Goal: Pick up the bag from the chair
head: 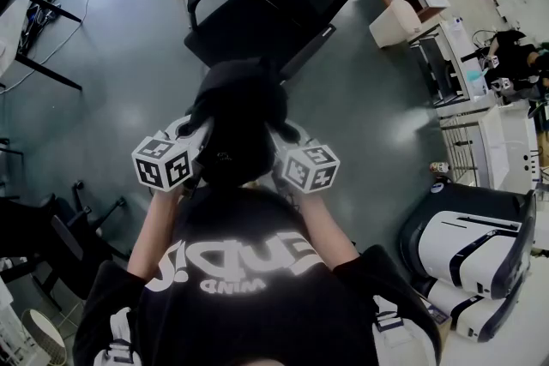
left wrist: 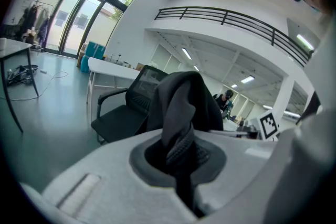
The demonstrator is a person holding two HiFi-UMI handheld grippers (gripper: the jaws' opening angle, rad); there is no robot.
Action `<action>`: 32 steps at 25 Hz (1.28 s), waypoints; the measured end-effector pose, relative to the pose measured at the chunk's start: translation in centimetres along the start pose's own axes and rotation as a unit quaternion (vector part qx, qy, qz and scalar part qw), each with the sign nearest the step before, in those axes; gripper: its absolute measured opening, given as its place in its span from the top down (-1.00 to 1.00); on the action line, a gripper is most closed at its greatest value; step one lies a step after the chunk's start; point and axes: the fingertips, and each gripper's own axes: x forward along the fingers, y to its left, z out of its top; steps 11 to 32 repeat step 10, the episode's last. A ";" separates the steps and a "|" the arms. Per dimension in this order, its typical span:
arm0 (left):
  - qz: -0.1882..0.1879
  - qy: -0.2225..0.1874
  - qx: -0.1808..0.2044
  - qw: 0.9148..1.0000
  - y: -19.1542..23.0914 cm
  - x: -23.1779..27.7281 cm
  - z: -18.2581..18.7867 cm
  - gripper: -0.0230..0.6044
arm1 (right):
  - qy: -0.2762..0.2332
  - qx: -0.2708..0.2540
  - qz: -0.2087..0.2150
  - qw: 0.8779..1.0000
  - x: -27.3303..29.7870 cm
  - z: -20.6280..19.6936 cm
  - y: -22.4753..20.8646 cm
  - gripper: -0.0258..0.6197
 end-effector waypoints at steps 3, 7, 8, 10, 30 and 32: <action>0.001 0.001 -0.002 1.000 0.2 0.1 0.1 0.91 | 0.002 0.000 0.000 1.000 0.2 0.0 0.0 0.78; 0.001 0.001 -0.006 1.000 0.7 0.0 0.1 0.91 | 0.004 0.001 0.000 1.000 0.8 -0.1 0.1 0.78; 0.001 0.001 -0.007 1.000 0.9 0.0 0.1 0.90 | 0.005 0.001 0.000 1.000 1.0 -0.1 0.1 0.78; 0.001 0.001 -0.008 1.000 1.3 0.0 0.0 0.90 | 0.006 0.001 0.001 1.000 1.4 -0.2 0.2 0.78; 0.001 0.001 -0.008 1.000 1.3 0.0 0.0 0.90 | 0.006 0.001 0.001 1.000 1.4 -0.2 0.2 0.78; 0.001 0.001 -0.008 1.000 1.3 0.0 0.0 0.90 | 0.006 0.001 0.001 1.000 1.4 -0.2 0.2 0.78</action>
